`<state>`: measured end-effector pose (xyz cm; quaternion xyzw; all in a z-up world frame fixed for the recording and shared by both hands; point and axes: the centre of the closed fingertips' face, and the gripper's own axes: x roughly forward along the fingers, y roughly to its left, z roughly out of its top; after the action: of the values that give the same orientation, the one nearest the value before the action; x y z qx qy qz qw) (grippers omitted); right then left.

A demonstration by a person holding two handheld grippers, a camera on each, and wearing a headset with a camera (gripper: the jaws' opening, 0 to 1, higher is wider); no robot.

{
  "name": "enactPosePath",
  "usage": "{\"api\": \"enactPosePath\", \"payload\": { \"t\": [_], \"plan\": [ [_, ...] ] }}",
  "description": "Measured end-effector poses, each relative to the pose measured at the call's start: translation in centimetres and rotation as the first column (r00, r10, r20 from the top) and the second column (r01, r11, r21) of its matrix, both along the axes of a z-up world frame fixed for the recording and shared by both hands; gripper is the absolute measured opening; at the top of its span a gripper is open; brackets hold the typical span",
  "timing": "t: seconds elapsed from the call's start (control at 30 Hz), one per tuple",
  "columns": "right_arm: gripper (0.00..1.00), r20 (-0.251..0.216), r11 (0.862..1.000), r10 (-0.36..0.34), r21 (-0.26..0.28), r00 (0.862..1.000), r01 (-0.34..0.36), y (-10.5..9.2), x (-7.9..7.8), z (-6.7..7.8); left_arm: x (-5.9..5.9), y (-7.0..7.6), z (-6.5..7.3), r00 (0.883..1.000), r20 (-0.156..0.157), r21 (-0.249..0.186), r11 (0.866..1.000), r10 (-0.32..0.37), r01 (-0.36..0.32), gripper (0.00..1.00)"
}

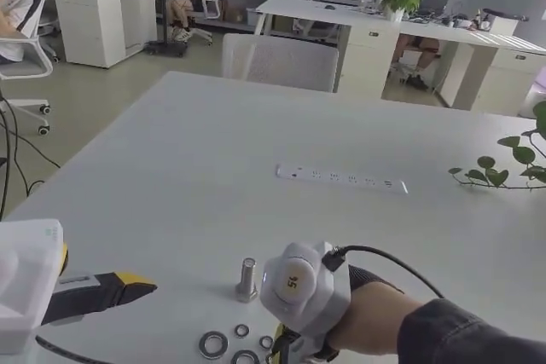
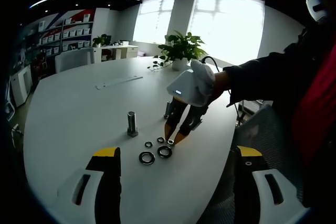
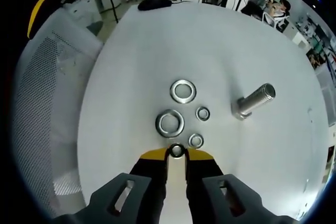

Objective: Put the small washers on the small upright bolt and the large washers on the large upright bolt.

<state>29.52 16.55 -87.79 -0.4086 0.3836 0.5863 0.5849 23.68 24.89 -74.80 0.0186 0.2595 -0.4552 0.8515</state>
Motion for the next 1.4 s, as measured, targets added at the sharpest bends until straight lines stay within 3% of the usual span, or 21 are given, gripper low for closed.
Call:
{"api": "enactPosePath", "payload": {
  "t": [1.1,1.4],
  "plan": [
    [0.13,0.0,1.0,-0.011,-0.009,1.0,0.011,-0.7,-0.5,0.3,-0.2,-0.2,0.2,1.0,0.004,0.0,1.0,-0.011,0.011,0.89],
    [0.13,-0.001,1.0,-0.023,-0.02,1.0,0.023,-1.8,-0.6,0.8,-0.1,-0.4,0.3,1.0,0.007,-0.001,1.0,-0.016,0.016,0.89]
  ]
}}
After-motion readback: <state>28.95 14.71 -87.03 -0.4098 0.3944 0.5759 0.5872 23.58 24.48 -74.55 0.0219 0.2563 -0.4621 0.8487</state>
